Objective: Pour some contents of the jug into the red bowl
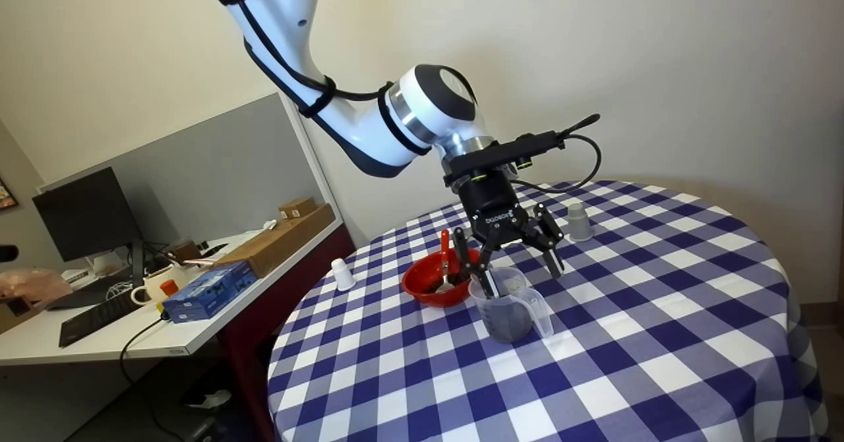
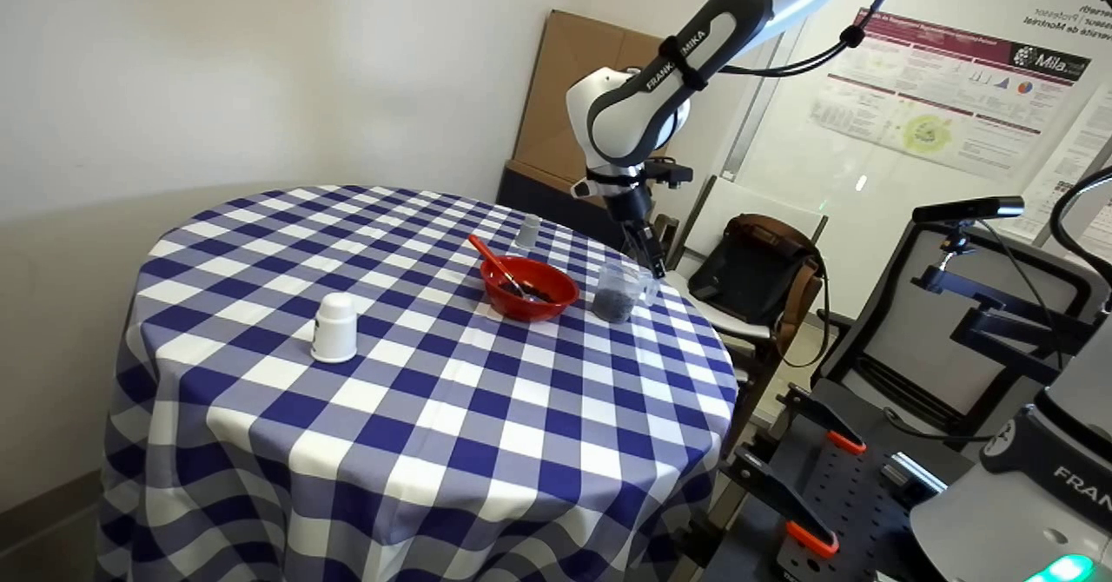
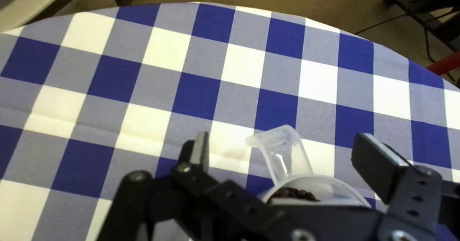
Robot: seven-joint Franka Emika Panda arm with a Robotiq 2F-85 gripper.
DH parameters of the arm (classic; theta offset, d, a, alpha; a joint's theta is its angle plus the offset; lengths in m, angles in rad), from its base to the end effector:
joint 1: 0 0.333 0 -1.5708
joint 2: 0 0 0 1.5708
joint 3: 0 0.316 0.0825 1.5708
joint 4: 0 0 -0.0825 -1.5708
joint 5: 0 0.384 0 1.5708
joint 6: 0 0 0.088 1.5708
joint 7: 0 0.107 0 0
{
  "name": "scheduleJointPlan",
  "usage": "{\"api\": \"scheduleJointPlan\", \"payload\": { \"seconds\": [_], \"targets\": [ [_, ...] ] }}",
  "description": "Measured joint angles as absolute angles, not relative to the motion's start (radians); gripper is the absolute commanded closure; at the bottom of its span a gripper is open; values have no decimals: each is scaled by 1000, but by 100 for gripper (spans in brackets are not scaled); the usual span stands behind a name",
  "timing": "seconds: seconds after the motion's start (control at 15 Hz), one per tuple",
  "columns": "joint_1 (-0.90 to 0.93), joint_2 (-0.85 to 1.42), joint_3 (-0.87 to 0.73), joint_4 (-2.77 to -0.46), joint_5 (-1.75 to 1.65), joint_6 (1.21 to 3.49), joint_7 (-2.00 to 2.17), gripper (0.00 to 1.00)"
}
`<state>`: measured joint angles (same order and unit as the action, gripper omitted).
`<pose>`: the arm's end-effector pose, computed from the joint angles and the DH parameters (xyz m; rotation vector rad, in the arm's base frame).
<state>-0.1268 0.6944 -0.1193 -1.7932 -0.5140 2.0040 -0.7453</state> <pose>0.5758 -0.1733 0.1425 2.5450 1.1446 -0.9397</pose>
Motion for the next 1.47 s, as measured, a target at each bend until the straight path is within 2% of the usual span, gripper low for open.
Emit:
{"api": "scheduleJointPlan", "payload": {
  "seconds": [0.13,0.4,0.53,0.73,0.8,1.13,1.2,1.27,1.33,1.4,1.47],
  "targets": [
    [-127,698,-122,-1793,-514,2004,-744,31],
    [-128,706,-123,-1793,-514,2003,-744,61],
    [-128,707,-123,-1793,-514,2003,-744,72],
    [-127,707,-123,-1793,-515,2003,-744,79],
    [-127,707,-123,-1793,-515,2004,-744,75],
    [-127,707,-123,-1793,-516,2004,-743,75],
    [-127,707,-123,-1793,-516,2004,-742,72],
    [-127,706,-123,-1793,-516,2005,-742,64],
    [-127,706,-122,-1793,-516,2006,-740,71],
    [-127,705,-122,-1793,-516,2007,-738,86],
    [-126,705,-122,-1793,-516,2007,-736,87]
  ]
}}
